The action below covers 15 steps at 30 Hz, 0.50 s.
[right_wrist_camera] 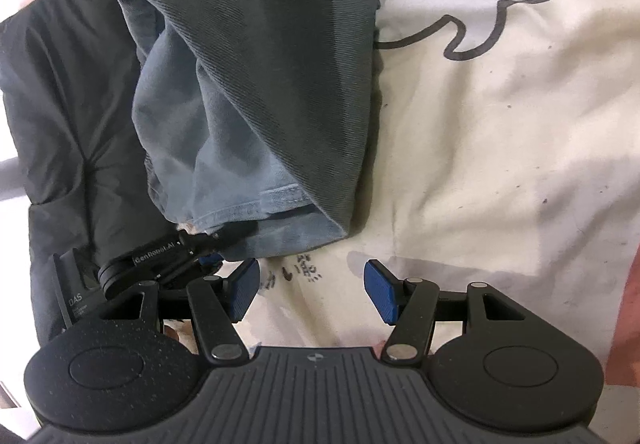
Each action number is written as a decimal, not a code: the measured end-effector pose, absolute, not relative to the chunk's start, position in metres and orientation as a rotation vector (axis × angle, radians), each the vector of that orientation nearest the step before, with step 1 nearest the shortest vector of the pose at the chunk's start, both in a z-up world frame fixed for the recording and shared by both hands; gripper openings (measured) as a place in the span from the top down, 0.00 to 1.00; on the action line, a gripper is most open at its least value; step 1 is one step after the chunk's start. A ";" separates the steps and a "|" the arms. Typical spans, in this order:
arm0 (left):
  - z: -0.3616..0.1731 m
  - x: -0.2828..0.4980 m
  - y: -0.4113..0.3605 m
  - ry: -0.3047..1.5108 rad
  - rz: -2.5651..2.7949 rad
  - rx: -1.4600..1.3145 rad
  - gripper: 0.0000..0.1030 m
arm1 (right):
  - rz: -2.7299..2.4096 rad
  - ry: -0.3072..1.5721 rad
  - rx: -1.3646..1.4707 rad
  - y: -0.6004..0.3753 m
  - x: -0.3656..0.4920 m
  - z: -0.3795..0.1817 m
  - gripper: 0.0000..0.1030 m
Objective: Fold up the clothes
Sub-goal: 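Grasp the folded jeans edge with the left gripper and lift it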
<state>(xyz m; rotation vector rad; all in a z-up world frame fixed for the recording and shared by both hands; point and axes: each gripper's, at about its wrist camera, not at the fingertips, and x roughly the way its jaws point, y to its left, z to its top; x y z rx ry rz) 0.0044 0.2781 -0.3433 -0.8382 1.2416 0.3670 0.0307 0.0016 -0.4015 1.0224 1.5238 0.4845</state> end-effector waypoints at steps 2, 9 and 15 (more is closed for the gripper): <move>-0.338 0.009 0.277 1.243 0.319 -0.869 0.92 | 0.490 1.523 1.042 0.002 0.030 -0.402 0.37; -0.330 0.017 0.258 1.239 0.190 -0.944 0.93 | 0.498 1.519 1.118 0.004 0.029 -0.406 0.37; -0.331 0.014 0.244 1.235 0.107 -1.011 0.93 | 0.451 1.512 1.240 -0.003 0.026 -0.413 0.37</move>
